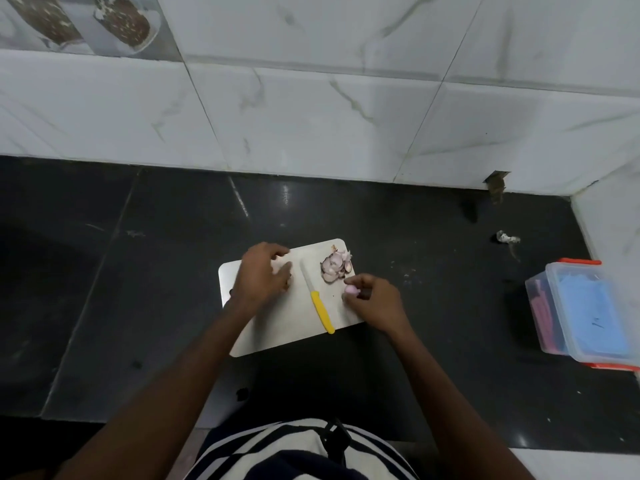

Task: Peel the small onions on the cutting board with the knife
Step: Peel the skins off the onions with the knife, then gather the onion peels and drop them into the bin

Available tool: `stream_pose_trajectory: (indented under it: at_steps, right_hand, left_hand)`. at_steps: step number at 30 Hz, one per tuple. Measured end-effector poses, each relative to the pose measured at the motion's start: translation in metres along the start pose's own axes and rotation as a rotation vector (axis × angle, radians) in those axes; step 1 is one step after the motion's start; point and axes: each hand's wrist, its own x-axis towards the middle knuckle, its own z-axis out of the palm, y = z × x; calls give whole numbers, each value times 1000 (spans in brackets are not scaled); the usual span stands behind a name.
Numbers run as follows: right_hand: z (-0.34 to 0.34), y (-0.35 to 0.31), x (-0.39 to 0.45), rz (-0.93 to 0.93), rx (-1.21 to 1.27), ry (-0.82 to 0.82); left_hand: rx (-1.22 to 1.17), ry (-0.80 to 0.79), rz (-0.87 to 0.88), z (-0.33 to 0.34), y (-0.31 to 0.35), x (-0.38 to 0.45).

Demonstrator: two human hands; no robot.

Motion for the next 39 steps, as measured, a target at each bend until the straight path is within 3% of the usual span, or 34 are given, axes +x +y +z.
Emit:
stream_pose_trajectory:
  at_steps: [3, 7, 11, 20, 24, 27, 30, 34, 39]
  right_hand:
    - [23, -19, 19, -112, -90, 7]
    - [67, -49, 45, -332, -209, -3]
    - [99, -70, 74, -433, -424, -10]
    - [111, -68, 95, -467, -502, -115]
    - [73, -64, 79, -482, -375, 60]
    - [41, -46, 74, -399, -362, 172]
    - [27, -25, 78, -248, -369, 23]
    - [23, -14, 77, -280, -529, -149]
    - [27, -21, 81, -287, -600, -78]
  left_hand:
    - [95, -45, -60, -18, -33, 1]
    - [33, -174, -4, -19, -41, -2]
    - [20, -138, 26, -8, -42, -3]
    - [93, -156, 66, -7, -48, -10]
    - [210, 18, 132, -12, -35, -21]
    - [297, -63, 113, 2, -19, -27]
    - [320, -198, 46, 25, -14, -35]
    - [392, -227, 81, 43, -13, -49]
    - [357, -200, 70, 48, -16, -47]
